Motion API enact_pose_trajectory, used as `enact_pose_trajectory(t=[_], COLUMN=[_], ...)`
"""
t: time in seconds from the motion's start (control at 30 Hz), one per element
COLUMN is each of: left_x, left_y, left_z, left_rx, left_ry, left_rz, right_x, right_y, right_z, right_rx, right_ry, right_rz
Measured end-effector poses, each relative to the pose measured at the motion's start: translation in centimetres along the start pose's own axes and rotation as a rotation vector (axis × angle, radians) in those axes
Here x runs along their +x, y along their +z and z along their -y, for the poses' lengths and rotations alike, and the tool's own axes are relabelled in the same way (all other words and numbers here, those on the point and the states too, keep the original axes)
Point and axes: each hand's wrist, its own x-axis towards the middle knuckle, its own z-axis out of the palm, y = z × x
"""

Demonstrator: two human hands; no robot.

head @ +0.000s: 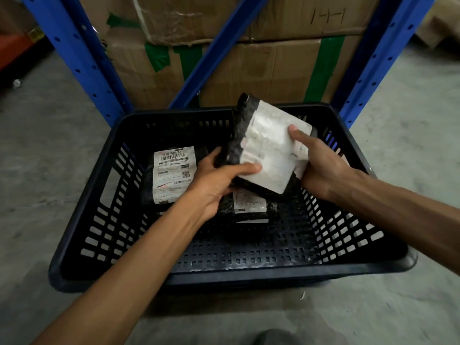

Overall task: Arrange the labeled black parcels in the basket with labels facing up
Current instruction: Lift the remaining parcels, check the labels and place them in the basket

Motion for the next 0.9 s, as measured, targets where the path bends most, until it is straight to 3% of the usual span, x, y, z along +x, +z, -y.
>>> enact_pose_trajectory(t=[0.17,0.3,0.43,0.77,0.83,0.9], left_x=[0.1,1.3,2.9,6.2,6.8,7.2], left_y=[0.1,1.1,0.8,-0.4,0.1,1.0], left_z=[0.5,1.1,2.2,3.6,3.9,3.8], left_rx=[0.309,0.290,0.337,0.502,0.607,0.723], left_ry=[0.152,0.091,-0.005,0.006,-0.016,-0.026], left_rz=[-0.122,-0.032,-0.114,-0.262,-0.312,-0.379], right_x=[0.6,1.2,2.5,6.1,7.1,8.1], right_y=[0.0,-0.1,0.7,1.6,1.4,1.0], right_z=[-0.5,-1.3,-2.0,-4.0,-4.9,-5.8], right_rx=[-0.187,-0.252,-0.278,-0.392,-0.601,-1.030], right_ry=[-0.142,-0.190,-0.153,0.009,0.042,0.060], right_rz=[-0.051,-0.055,-0.090,-0.088,-0.063,-0.148])
